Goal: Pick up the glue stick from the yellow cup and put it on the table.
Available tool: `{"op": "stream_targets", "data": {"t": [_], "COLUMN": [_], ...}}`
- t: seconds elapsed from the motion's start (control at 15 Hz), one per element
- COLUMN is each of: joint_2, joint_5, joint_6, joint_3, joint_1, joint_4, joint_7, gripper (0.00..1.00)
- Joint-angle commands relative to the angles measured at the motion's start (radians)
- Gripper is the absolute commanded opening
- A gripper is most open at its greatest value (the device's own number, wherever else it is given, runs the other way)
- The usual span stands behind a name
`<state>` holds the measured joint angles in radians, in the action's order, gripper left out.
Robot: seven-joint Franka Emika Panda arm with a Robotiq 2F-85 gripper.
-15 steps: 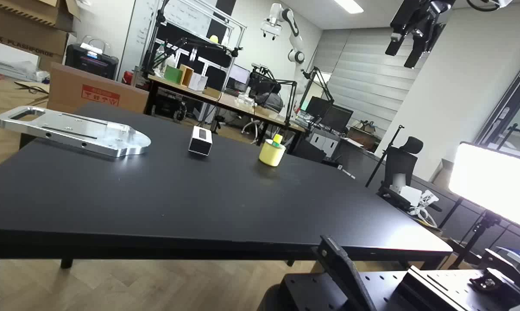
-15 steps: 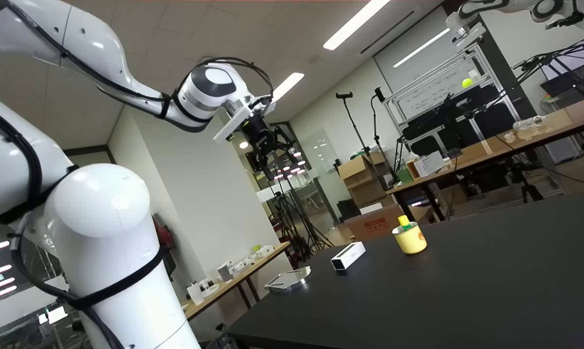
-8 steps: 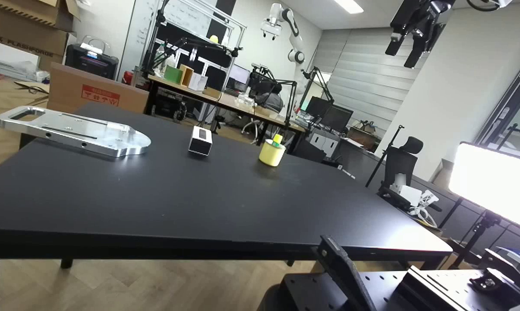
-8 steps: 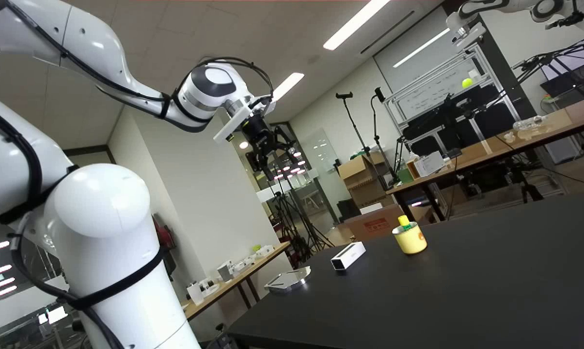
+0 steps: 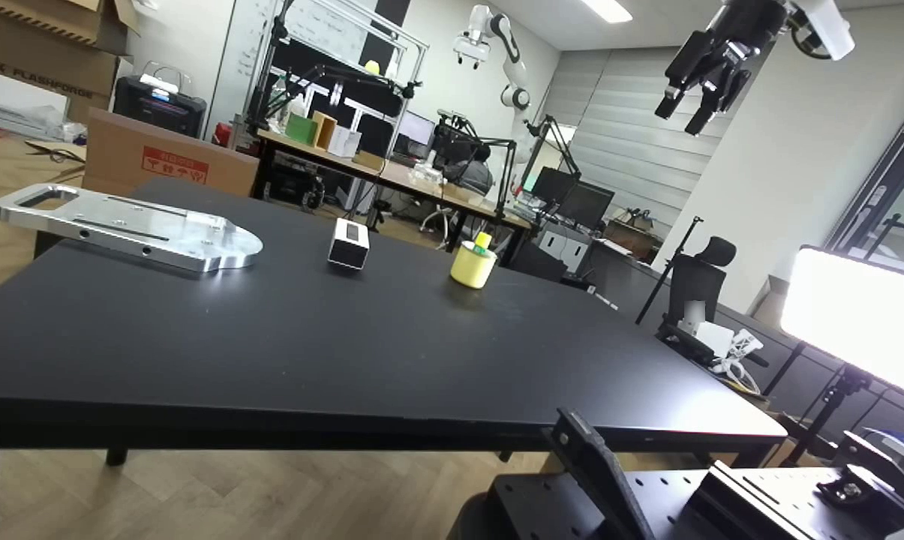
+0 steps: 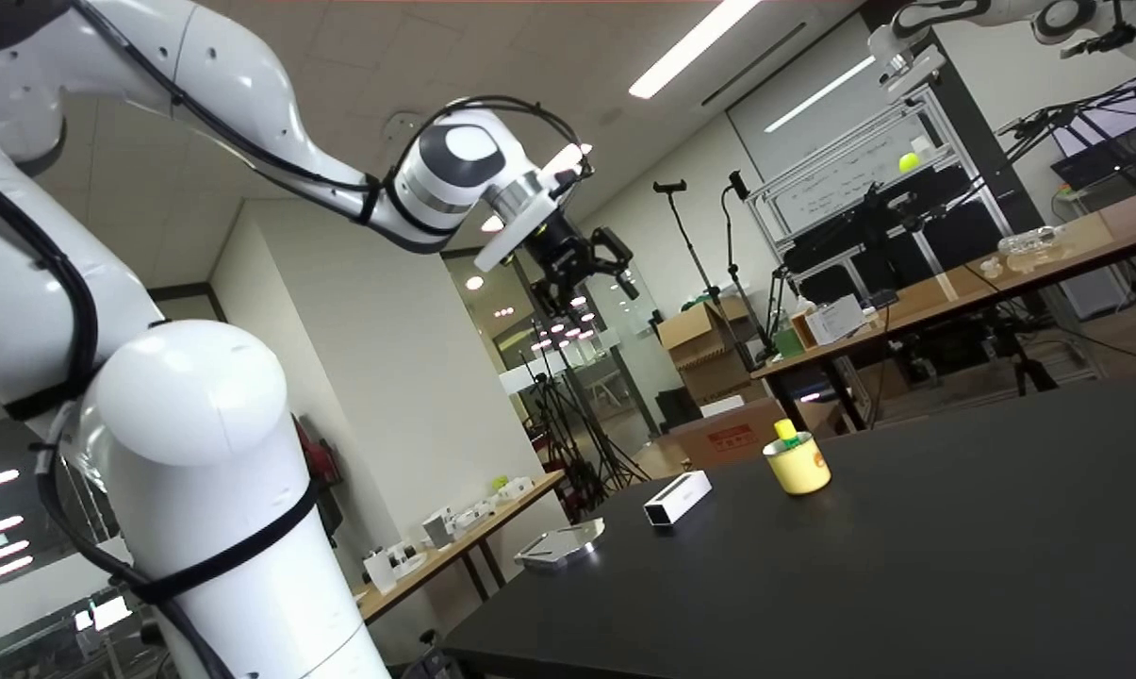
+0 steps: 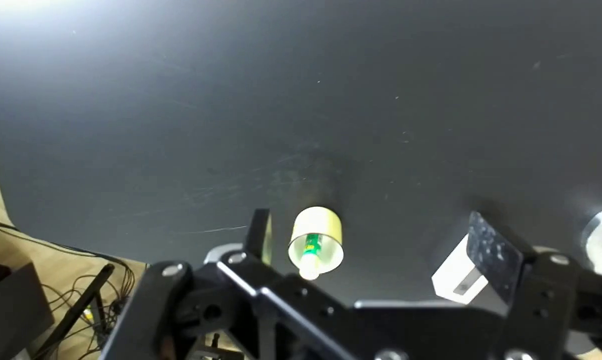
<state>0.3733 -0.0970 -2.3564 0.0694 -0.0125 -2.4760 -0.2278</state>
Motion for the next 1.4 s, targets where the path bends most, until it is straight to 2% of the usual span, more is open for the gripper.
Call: {"op": "stream_targets", "data": {"t": [0.0, 0.13, 0.27, 0.47, 0.8, 0.87, 1.07, 1.33], "joint_2": [-0.228, -0.354, -0.469, -0.611, -0.780, -0.710, -0.763, -0.768], "joint_5": [0.074, 0.201, 0.326, 0.335, 0.265, 0.279, 0.273, 0.270], "joint_6": [-0.092, -0.094, -0.027, 0.155, 0.375, 0.273, 0.339, 0.348], "joint_3": [0.093, 0.128, 0.125, 0.082, 0.048, 0.035, 0.031, 0.031], "joint_1": [-0.022, -0.024, -0.042, -0.088, -0.120, -0.125, -0.133, -0.135], "joint_4": [0.166, 0.271, 0.389, 0.560, 0.845, 0.703, 0.802, 0.812], "joint_7": [-0.084, -0.123, -0.178, -0.149, -0.059, -0.109, -0.093, -0.091], "gripper": [1.00, 1.00, 1.00, 1.00, 1.00, 1.00, 1.00, 1.00]}}
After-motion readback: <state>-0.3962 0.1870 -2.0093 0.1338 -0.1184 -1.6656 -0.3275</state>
